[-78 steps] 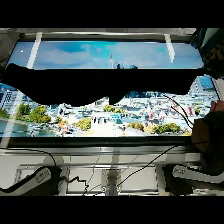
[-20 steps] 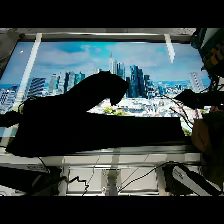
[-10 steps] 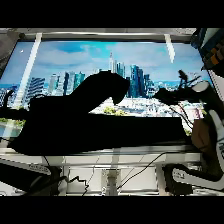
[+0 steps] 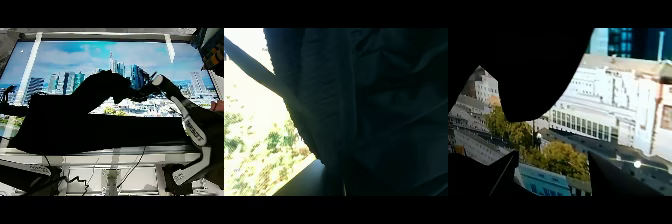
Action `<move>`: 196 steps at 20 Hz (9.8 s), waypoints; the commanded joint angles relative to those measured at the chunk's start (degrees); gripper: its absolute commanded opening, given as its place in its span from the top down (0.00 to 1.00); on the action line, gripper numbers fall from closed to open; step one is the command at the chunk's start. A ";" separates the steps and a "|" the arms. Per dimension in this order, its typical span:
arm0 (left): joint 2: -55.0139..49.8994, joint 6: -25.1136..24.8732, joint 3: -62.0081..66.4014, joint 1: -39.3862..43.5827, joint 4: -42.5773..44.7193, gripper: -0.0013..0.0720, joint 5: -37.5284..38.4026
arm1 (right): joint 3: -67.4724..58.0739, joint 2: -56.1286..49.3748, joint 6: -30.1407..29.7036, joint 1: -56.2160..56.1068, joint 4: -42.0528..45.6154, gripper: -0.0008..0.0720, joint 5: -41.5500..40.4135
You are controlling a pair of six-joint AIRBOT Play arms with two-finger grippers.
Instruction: Fold the clothes and pants, and hang the long-sleeved shirts on hangers.
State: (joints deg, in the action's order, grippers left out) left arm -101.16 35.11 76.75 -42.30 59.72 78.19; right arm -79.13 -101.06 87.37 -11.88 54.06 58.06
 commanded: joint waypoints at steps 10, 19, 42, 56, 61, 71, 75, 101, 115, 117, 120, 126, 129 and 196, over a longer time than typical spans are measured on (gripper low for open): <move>0.17 0.02 0.07 0.07 -0.24 0.95 -0.83 | -8.24 -9.20 6.71 -4.00 -0.52 0.46 -2.03; 0.17 0.66 0.07 0.07 -7.17 0.95 -1.14 | -8.31 -10.97 6.01 -7.08 2.34 0.97 -5.25; 2.45 8.57 10.64 0.02 -26.71 0.95 -7.28 | -36.11 4.68 -25.33 22.18 36.22 0.98 23.39; 1.51 8.63 10.62 0.09 -7.82 0.95 -8.57 | 19.98 27.28 -23.58 20.04 37.46 0.91 24.94; 1.44 8.68 10.62 0.11 -7.87 0.95 -8.55 | 20.09 27.08 -13.70 21.86 41.29 0.23 11.34; 1.44 13.55 10.62 0.13 -7.87 0.95 -8.57 | 8.70 8.83 -20.09 38.51 -1.68 0.21 4.31; 1.44 13.60 10.62 0.13 -7.85 0.95 -8.57 | 6.73 1.97 -20.92 37.55 -1.31 0.23 1.77; 1.40 26.51 9.97 5.07 -0.35 0.95 -21.57 | -7.82 -2.75 -20.61 33.62 5.11 0.98 -24.87; 5.62 30.53 7.32 4.81 4.15 0.03 -28.26 | -7.85 -0.39 -20.96 31.26 5.29 0.36 -15.39; 10.32 31.04 7.34 4.02 6.62 0.14 -27.50 | -7.85 3.43 -20.96 31.23 6.56 0.37 -12.52; 20.00 34.01 7.32 1.25 12.00 0.96 -21.29 | -7.85 12.57 -20.96 31.30 9.75 0.43 -8.35; 31.67 38.66 4.59 -3.34 16.96 0.95 -0.15 | -7.82 29.90 -20.98 31.30 12.96 0.97 -0.17; 37.11 34.97 -9.05 -7.87 15.58 0.95 -1.66 | -7.82 35.17 -20.96 31.28 13.03 0.97 0.26; 13.29 1.70 -28.55 -20.96 -31.54 0.95 -16.55 | 55.80 48.09 26.36 31.17 25.90 0.74 -5.40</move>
State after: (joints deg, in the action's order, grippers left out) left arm -87.85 36.84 48.14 -63.24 28.18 59.07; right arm -23.35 -52.38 113.16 19.33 78.46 56.16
